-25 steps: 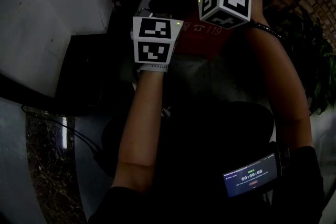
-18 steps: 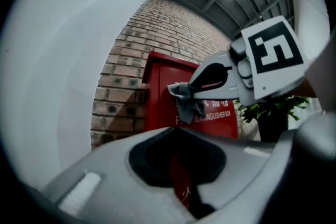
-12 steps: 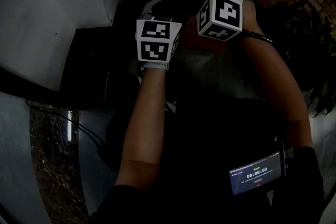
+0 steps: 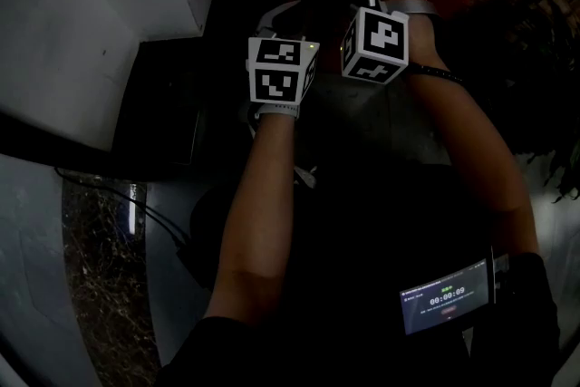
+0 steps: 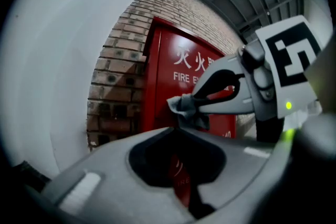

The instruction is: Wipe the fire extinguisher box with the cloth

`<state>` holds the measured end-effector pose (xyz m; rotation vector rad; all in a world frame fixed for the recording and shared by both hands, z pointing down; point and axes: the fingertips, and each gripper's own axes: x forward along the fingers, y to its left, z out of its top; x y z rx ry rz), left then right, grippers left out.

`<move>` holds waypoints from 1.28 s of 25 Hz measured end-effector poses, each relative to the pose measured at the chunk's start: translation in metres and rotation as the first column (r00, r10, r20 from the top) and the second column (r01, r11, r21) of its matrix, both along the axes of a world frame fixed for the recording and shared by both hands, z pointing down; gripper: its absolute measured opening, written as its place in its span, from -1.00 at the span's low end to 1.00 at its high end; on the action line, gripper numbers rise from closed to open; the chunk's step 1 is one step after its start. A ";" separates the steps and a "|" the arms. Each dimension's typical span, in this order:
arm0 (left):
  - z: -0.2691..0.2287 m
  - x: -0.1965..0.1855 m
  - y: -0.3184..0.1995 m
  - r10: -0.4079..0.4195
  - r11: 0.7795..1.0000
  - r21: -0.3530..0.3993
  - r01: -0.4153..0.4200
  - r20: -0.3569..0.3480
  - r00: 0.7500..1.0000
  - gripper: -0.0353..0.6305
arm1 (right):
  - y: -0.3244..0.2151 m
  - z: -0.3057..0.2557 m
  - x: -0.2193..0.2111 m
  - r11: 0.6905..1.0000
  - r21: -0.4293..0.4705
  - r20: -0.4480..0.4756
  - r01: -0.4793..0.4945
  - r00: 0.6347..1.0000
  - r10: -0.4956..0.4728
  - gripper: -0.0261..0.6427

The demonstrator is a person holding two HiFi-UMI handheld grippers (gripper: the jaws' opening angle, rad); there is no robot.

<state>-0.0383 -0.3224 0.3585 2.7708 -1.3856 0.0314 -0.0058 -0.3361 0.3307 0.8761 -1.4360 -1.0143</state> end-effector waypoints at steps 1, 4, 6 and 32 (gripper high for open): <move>0.000 -0.001 0.000 -0.001 1.000 0.002 0.001 -0.001 1.000 -0.89 | 0.000 0.007 -0.001 1.000 -0.013 -0.001 0.001 1.000 -0.001 -0.81; 0.005 -0.001 -0.002 -0.002 1.000 -0.010 0.002 -0.011 1.000 -0.89 | 0.000 0.028 -0.001 0.999 -0.034 -0.010 0.002 1.000 -0.003 -0.81; 0.012 0.002 -0.003 0.004 1.000 -0.024 -0.004 -0.009 1.000 -0.89 | 0.000 0.035 -0.001 1.000 -0.031 -0.011 0.004 1.000 -0.005 -0.81; 0.122 0.021 -0.016 0.063 0.963 -0.267 -0.016 0.169 0.984 -0.89 | -0.001 0.158 -0.002 0.980 -0.199 0.070 0.004 0.998 0.010 -0.81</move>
